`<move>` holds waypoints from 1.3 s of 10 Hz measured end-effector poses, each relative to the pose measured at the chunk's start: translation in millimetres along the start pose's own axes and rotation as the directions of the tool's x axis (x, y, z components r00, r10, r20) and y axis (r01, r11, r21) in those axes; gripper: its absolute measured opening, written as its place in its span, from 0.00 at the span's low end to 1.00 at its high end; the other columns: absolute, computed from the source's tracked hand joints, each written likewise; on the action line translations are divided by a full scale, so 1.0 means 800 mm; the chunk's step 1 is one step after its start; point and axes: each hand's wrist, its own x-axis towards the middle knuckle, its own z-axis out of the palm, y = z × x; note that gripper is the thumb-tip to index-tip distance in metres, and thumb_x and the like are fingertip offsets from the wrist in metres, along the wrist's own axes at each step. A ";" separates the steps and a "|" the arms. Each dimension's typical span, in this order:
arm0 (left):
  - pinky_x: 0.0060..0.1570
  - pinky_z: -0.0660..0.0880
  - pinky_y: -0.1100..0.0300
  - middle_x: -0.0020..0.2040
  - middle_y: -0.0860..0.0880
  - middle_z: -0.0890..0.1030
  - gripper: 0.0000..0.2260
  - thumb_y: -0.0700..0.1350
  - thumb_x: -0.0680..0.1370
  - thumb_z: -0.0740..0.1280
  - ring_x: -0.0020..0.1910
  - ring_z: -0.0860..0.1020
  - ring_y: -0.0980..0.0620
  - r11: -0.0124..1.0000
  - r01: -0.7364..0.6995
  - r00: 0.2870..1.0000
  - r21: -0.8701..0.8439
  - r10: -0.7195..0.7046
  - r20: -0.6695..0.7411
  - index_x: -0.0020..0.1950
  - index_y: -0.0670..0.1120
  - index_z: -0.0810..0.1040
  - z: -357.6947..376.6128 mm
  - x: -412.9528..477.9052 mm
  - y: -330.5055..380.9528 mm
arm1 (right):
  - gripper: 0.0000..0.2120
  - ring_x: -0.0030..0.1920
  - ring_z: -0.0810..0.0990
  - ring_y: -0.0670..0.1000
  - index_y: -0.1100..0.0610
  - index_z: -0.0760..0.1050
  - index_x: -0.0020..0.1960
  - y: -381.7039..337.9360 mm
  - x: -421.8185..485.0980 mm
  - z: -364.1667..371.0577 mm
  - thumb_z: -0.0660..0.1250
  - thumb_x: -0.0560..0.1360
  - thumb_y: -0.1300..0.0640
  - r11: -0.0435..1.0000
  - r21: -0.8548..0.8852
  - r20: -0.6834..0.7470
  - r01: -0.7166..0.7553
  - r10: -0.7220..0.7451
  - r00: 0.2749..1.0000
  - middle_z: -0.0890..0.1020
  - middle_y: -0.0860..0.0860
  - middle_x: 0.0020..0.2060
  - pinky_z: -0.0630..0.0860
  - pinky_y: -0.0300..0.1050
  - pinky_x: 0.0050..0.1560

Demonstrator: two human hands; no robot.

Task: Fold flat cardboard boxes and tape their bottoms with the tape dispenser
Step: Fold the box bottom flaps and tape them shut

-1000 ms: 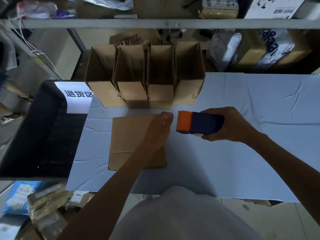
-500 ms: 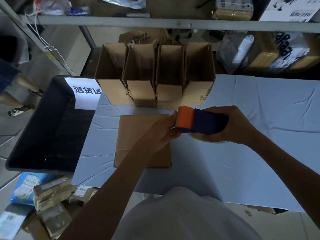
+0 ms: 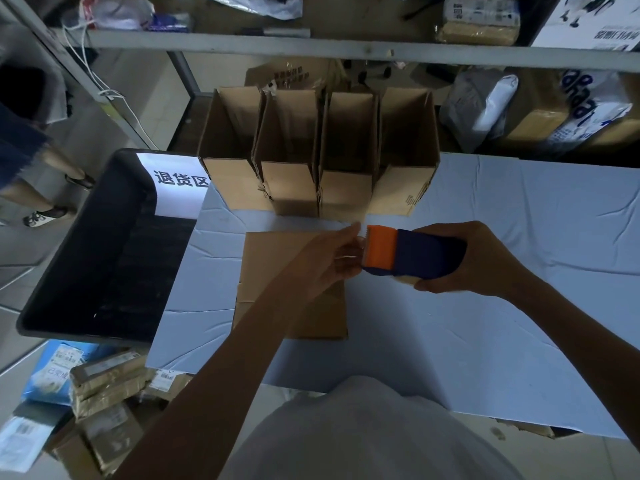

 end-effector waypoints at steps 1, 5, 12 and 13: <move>0.48 0.74 0.59 0.45 0.47 0.79 0.09 0.46 0.80 0.61 0.45 0.78 0.51 0.993 -0.031 0.999 0.113 0.029 0.019 0.53 0.42 0.75 -0.002 0.001 -0.003 | 0.33 0.51 0.78 0.40 0.40 0.70 0.57 0.002 -0.001 0.001 0.76 0.54 0.42 1.000 0.002 0.018 -0.003 0.003 1.000 0.78 0.35 0.49 0.77 0.29 0.41; 0.31 0.72 0.67 0.32 0.51 0.76 0.09 0.35 0.78 0.63 0.28 0.75 0.59 0.859 -0.095 0.995 0.503 0.072 0.064 0.39 0.44 0.74 -0.011 -0.003 0.034 | 0.35 0.50 0.79 0.41 0.41 0.72 0.58 0.003 0.000 0.004 0.82 0.55 0.53 0.998 -0.045 0.053 0.033 -0.031 0.998 0.79 0.37 0.49 0.76 0.30 0.42; 0.36 0.78 0.68 0.27 0.56 0.80 0.12 0.31 0.77 0.63 0.30 0.79 0.62 0.935 0.016 0.992 0.354 0.030 -0.123 0.39 0.45 0.75 -0.007 -0.015 0.015 | 0.35 0.47 0.78 0.41 0.49 0.73 0.60 -0.002 0.004 0.013 0.82 0.57 0.54 0.994 -0.102 0.041 0.037 -0.033 0.999 0.79 0.41 0.49 0.73 0.30 0.42; 0.35 0.78 0.66 0.30 0.54 0.79 0.12 0.32 0.76 0.64 0.29 0.79 0.61 0.912 -0.020 0.968 0.409 0.121 -0.222 0.37 0.47 0.76 -0.007 -0.013 0.007 | 0.34 0.46 0.78 0.44 0.51 0.74 0.61 -0.001 0.008 0.017 0.82 0.57 0.53 0.989 -0.138 0.064 0.050 -0.041 0.997 0.79 0.42 0.49 0.74 0.32 0.43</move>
